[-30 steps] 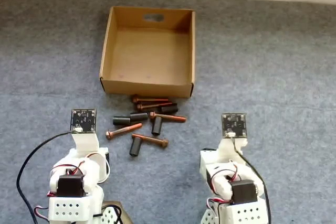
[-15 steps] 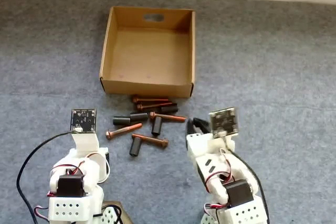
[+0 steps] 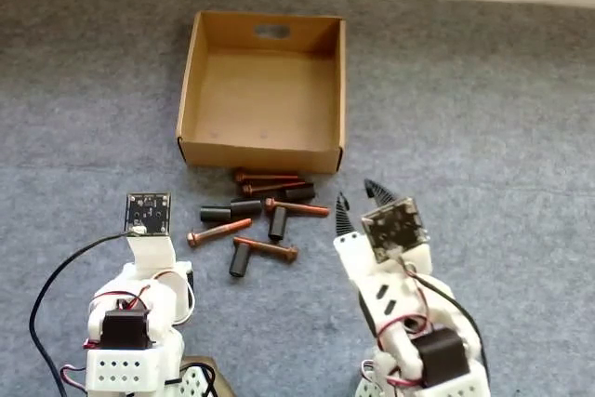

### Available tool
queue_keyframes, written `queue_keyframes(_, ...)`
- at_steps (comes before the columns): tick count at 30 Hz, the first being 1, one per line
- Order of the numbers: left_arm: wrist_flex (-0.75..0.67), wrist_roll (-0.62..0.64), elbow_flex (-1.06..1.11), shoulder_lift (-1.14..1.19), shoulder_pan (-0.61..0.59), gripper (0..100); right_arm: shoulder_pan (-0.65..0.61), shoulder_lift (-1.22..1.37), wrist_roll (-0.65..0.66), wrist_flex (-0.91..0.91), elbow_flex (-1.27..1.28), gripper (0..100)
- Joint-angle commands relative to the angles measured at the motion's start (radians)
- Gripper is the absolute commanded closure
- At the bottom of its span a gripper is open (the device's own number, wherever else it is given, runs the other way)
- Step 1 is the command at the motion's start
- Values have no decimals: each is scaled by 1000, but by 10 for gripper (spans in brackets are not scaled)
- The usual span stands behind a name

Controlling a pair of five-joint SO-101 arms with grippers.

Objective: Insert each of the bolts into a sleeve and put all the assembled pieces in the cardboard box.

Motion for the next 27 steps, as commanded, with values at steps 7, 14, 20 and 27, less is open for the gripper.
queue_keyframes(7, 0, -3, 18, -2, -1, 991, -27, 601, -307, 186, -573, 861)
queue_keyframes(14, 3, -2, 18, -2, -1, 992, -117, 1087, -405, 188, -595, 861)
queue_keyframes(20, 3, -2, 18, -2, -2, 992, -177, 1333, -411, 65, -644, 860)
queue_keyframes(27, 3, -2, 18, -2, -2, 992, -338, 1508, -411, -42, -657, 860)
